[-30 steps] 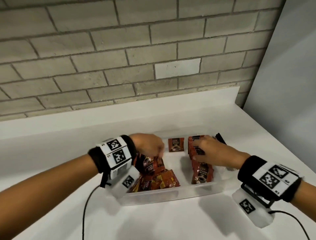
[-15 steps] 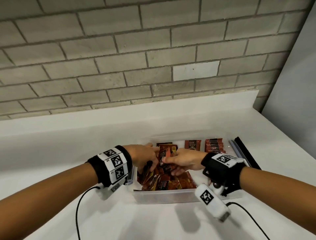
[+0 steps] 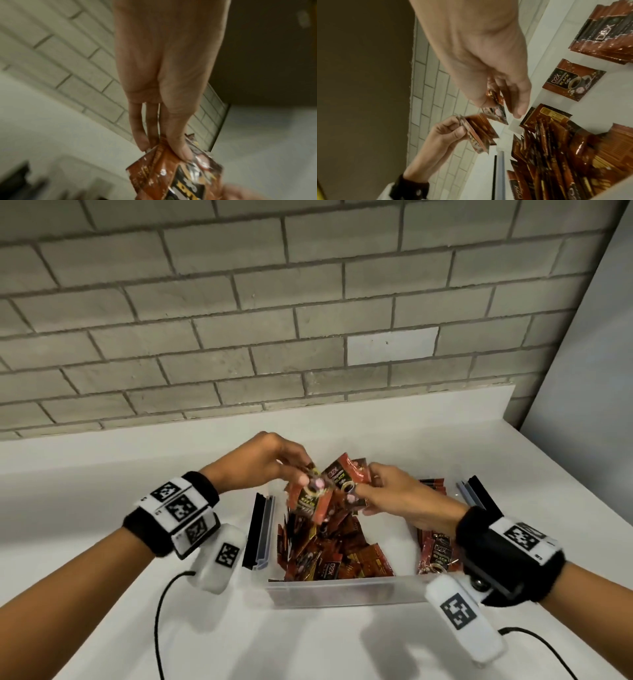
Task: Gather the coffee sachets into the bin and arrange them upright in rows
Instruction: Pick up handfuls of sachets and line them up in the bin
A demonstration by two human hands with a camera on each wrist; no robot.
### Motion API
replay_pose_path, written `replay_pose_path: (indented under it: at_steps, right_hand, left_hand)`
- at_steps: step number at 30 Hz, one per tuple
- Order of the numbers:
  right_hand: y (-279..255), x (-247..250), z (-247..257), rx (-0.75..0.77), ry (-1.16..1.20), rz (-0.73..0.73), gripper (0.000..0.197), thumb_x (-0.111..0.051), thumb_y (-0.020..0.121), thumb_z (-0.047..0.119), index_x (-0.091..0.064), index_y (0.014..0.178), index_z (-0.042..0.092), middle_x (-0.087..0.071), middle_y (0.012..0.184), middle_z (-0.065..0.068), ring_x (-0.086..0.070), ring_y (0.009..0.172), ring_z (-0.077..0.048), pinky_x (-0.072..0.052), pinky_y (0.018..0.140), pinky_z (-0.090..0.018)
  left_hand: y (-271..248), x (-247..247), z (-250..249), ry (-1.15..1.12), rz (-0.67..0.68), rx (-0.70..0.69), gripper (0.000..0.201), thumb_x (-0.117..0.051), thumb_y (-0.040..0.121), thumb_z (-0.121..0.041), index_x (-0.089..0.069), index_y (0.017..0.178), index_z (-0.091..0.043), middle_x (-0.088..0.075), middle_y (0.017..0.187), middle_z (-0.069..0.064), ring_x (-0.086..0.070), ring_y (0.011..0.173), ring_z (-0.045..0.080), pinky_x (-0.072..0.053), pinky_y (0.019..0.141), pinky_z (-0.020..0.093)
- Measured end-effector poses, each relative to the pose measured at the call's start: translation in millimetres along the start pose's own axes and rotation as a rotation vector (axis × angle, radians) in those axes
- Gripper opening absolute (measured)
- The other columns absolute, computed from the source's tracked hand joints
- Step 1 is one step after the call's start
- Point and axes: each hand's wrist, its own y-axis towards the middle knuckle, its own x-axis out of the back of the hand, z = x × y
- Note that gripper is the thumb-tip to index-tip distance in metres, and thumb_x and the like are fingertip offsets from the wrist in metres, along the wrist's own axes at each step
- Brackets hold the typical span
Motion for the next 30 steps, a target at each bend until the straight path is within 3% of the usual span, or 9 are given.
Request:
replay_pose_path:
  at_steps: [5,10,13,17,20,23,25,27,30]
  right_hand:
    - [-27.5,1.4,0.5,0.124,0.324,0.107,0.027,-0.039,0.102,0.009,-0.042,0.126,0.021,-0.065,0.118,-0.013,-0.069,0.101,-0.024,-0.056,0.086,-0.027]
    - [-45.5,11.7,-11.2,0.183,0.365,-0.037,0.026,-0.029,0.105,0.014,-0.047,0.123,0.020,-0.068,0.112,-0.011,-0.067,0.096,-0.023,-0.054,0.078,-0.026]
    - [-49.7,14.2,-18.8,0.175,0.435,-0.101,0.033,-0.026,0.105,0.035,-0.054,0.118,0.022,-0.066,0.113,-0.016,-0.064,0.096,-0.024,-0.053,0.083,-0.035]
    - [-54.7,16.6,-35.7,0.214,0.410,-0.153,0.047,-0.048,0.089,0.049,-0.051,0.128,0.024,-0.070,0.111,0.003,-0.066,0.104,-0.014,-0.053,0.091,-0.036]
    - [-57.0,15.8,-46.2,0.227,0.508,-0.147,0.043,-0.053,0.088,0.038,-0.052,0.128,0.021,-0.069,0.116,0.000,-0.064,0.110,-0.016,-0.050,0.090,-0.033]
    - [-63.5,9.6,-44.0,0.229,0.583,-0.031,0.041,-0.049,0.091,0.034,-0.050,0.131,0.023,-0.066,0.121,0.000,-0.062,0.111,-0.010,-0.049,0.087,-0.026]
    - [-67.4,7.1,-40.5,0.210,0.323,-0.018,0.039,-0.045,0.096,0.038,-0.045,0.134,0.030,-0.060,0.126,0.005,-0.057,0.109,-0.004,-0.045,0.088,-0.020]
    - [-68.8,9.6,-41.6,0.227,-0.185,-0.216,0.035,-0.042,0.097,0.042,-0.044,0.128,0.026,-0.048,0.121,0.009,-0.048,0.117,-0.008,-0.039,0.095,-0.020]
    - [-82.8,16.6,-38.1,0.362,-0.477,-0.549,0.058,-0.054,0.086,0.057,-0.037,0.129,0.023,-0.029,0.117,0.010,-0.029,0.120,-0.005,-0.033,0.106,-0.028]
  left_hand:
    - [2.6,-25.9,-25.2,-0.548,-0.189,0.182,0.019,-0.067,0.084,-0.005,-0.065,0.103,-0.003,-0.070,0.100,0.014,-0.069,0.085,0.017,-0.057,0.075,0.024]
    - [9.8,-64.9,-42.8,-0.698,-0.286,0.204,0.022,-0.065,0.087,-0.009,-0.060,0.107,-0.001,-0.064,0.097,0.012,-0.066,0.077,0.010,-0.054,0.068,0.018]
    - [13.7,-84.3,-55.2,-0.695,-0.332,0.244,0.027,-0.066,0.087,-0.015,-0.057,0.109,-0.002,-0.067,0.097,0.014,-0.066,0.079,0.018,-0.055,0.079,0.030]
    - [18.1,-102.8,-70.7,-0.727,-0.352,0.235,0.035,-0.066,0.088,-0.018,-0.050,0.117,-0.006,-0.065,0.106,0.013,-0.066,0.085,0.018,-0.055,0.074,0.021]
    - [21.1,-117.7,-78.6,-1.126,-0.354,0.257,0.048,-0.063,0.088,-0.009,-0.038,0.128,-0.016,-0.056,0.119,0.013,-0.062,0.101,0.020,-0.056,0.078,0.025]
    - [19.2,-134.7,-86.0,-1.540,-0.159,0.226,0.042,-0.068,0.079,-0.015,-0.056,0.118,-0.008,-0.064,0.109,0.015,-0.063,0.086,0.021,-0.053,0.064,0.031]
    - [21.1,-144.1,-87.8,-1.652,-0.072,0.198,0.043,-0.062,0.078,-0.017,-0.063,0.119,-0.008,-0.062,0.118,0.016,-0.060,0.086,0.023,-0.048,0.059,0.032]
    - [23.0,-148.9,-89.9,-1.729,-0.093,0.195,0.046,-0.051,0.081,-0.009,-0.060,0.125,-0.010,-0.062,0.125,0.015,-0.062,0.100,0.025,-0.050,0.079,0.035]
    - [23.7,-150.7,-91.8,-1.661,-0.105,0.223,0.028,-0.050,0.082,-0.010,-0.071,0.100,-0.005,-0.072,0.100,0.013,-0.066,0.085,0.020,-0.045,0.080,0.031]
